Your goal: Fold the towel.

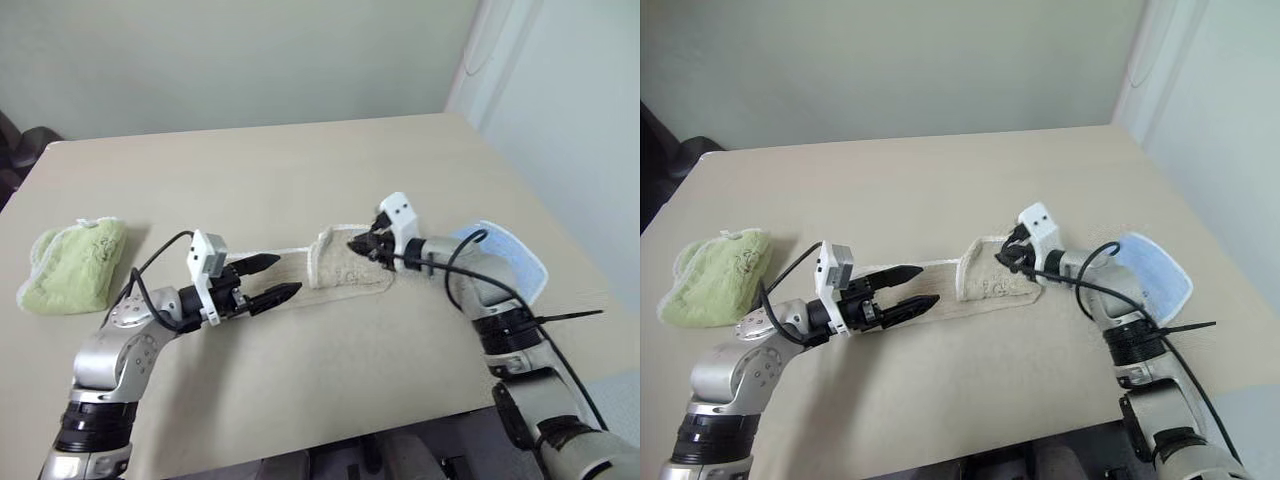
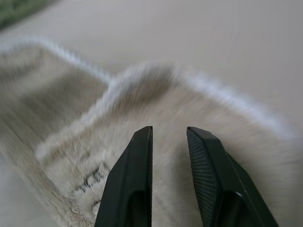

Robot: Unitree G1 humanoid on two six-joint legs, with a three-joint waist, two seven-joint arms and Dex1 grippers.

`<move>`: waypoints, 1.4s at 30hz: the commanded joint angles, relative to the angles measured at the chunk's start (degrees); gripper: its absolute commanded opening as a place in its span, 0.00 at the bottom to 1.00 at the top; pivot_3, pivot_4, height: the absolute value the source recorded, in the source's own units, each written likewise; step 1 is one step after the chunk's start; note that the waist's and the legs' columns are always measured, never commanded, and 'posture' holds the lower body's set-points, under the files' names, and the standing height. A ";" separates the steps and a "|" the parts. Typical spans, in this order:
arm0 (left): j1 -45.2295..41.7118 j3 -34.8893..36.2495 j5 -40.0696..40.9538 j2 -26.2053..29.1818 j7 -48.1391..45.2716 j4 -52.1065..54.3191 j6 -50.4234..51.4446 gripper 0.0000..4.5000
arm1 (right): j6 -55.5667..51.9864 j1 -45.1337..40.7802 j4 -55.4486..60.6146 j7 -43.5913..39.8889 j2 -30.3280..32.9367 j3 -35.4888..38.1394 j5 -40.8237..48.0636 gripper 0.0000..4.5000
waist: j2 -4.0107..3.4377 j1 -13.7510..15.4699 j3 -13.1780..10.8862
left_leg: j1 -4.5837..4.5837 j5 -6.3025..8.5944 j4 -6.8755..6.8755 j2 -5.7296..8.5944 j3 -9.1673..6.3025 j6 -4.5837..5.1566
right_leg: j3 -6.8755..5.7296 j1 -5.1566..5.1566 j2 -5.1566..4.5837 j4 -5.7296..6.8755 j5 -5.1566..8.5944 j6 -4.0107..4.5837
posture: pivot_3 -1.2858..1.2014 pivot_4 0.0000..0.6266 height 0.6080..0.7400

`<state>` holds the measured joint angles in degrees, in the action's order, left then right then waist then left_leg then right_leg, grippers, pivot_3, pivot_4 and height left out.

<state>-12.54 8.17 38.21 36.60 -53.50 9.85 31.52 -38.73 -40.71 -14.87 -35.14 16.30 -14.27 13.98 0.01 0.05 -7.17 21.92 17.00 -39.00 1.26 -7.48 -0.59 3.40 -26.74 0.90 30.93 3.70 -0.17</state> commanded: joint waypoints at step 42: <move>27.02 14.77 46.80 -27.09 91.64 38.94 2.16 1.00 | 14.12 -3.20 -0.81 -12.88 2.44 4.30 -0.91 0.99 | -0.20 -0.45 -0.17 | -0.54 0.16 0.01 0.02 0.18 -0.25 | 0.06 0.54 0.05 -0.12 0.12 -0.18 | 0.52 0.24 1.00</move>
<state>14.20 23.72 83.08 10.71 32.97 46.54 37.68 -26.59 -42.18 -15.67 -46.85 18.97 -9.92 13.35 -0.19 -0.40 -7.34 21.32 17.16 -38.99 1.27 -7.31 -0.83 3.45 -26.13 0.95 30.82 3.82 -0.35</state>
